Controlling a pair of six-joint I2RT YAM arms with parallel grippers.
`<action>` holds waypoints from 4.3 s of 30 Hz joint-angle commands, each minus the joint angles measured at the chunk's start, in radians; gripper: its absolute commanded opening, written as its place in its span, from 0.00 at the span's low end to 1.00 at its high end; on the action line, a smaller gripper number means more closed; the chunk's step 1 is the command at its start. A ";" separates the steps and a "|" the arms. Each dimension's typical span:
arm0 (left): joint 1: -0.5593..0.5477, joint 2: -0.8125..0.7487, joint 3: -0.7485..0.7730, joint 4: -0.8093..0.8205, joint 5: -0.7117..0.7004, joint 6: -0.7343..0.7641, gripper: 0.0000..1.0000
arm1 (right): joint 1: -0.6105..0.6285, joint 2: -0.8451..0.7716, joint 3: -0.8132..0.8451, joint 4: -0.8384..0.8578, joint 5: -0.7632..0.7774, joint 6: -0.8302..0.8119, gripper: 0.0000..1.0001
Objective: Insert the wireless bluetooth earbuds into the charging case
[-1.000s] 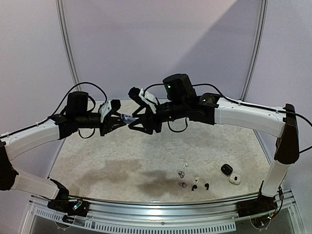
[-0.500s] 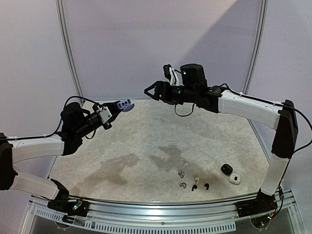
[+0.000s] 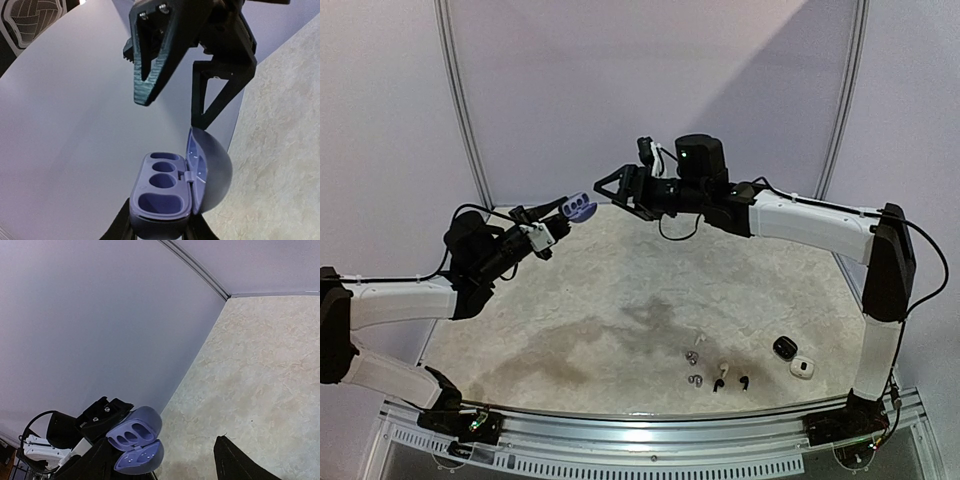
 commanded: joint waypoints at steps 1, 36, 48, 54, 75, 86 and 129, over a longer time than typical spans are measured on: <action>-0.019 0.017 0.003 0.025 -0.018 0.027 0.00 | 0.015 0.028 0.047 0.015 -0.047 0.009 0.69; -0.020 0.063 0.050 0.062 -0.091 0.082 0.00 | 0.023 0.166 0.209 -0.079 -0.241 0.088 0.42; -0.022 0.065 0.035 0.065 -0.032 0.167 0.00 | 0.016 0.195 0.212 -0.006 -0.287 0.155 0.18; -0.023 0.063 0.024 0.056 0.000 0.224 0.00 | 0.015 0.202 0.208 0.028 -0.303 0.182 0.08; -0.023 -0.006 -0.037 -0.136 0.064 0.253 0.71 | -0.003 0.117 0.145 -0.120 -0.199 0.049 0.00; -0.003 -0.154 0.080 -0.825 0.214 0.038 0.99 | -0.012 0.029 0.209 -0.629 0.060 -0.430 0.00; -0.060 0.062 0.454 -1.025 0.547 -0.672 0.57 | 0.139 -0.039 0.241 -0.745 0.217 -1.186 0.00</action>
